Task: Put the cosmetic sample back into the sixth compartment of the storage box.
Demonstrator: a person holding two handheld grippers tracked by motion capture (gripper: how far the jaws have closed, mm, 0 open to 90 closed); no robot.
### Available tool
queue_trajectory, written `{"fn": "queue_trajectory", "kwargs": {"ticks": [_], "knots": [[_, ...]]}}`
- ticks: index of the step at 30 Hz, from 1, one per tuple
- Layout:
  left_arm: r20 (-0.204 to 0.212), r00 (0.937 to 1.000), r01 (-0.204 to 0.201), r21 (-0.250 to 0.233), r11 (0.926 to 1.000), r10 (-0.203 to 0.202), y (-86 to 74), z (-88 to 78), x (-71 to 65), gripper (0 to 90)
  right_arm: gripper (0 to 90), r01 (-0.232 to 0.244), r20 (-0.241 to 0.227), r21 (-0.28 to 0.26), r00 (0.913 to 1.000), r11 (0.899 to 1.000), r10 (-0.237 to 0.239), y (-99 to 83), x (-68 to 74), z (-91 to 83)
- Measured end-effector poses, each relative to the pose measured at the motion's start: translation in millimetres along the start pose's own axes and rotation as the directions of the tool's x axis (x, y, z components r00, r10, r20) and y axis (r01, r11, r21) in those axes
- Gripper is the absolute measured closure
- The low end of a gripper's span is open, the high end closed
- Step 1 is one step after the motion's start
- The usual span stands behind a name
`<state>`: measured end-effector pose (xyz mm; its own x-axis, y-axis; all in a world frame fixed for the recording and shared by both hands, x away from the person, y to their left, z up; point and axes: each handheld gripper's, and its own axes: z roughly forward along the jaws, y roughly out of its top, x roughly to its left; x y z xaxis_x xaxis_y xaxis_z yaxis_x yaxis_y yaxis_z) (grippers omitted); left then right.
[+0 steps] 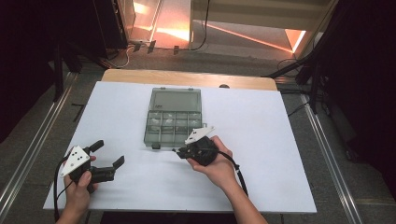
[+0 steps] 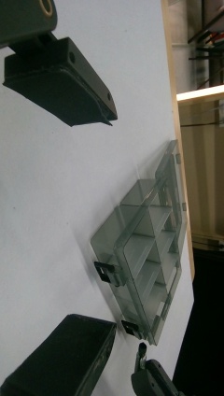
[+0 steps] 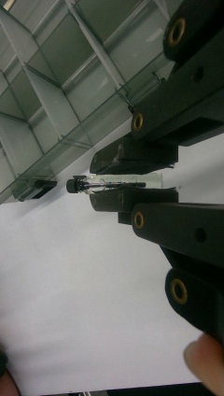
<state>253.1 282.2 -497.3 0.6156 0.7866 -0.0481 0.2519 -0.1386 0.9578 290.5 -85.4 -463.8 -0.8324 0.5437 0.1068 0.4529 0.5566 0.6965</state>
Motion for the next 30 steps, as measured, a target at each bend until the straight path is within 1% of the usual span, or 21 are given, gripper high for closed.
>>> {"fn": "queue_trajectory", "kwargs": {"ticks": [20, 24, 30], "knots": [[0.009, 0.9999, -0.010, 0.000, 0.9999, 0.010, 0.1, -0.2, -0.8, 1.5, 82.8, -0.004, 0.003, -0.017, 1.0000, 1.000, 0.004, 14.6, -2.4, 0.7], [0.011, 0.9999, -0.011, -0.001, 0.9999, 0.011, 0.1, -0.4, -0.7, 1.5, 82.8, -0.015, 0.005, -0.023, 0.9999, 1.000, 0.016, 17.9, -3.3, 0.0], [0.013, 0.9998, -0.012, -0.002, 0.9999, 0.012, 0.2, -0.7, -0.6, 1.5, 82.8, -0.016, 0.005, -0.024, 0.9999, 1.000, 0.016, 22.4, -4.4, -0.3]]}}
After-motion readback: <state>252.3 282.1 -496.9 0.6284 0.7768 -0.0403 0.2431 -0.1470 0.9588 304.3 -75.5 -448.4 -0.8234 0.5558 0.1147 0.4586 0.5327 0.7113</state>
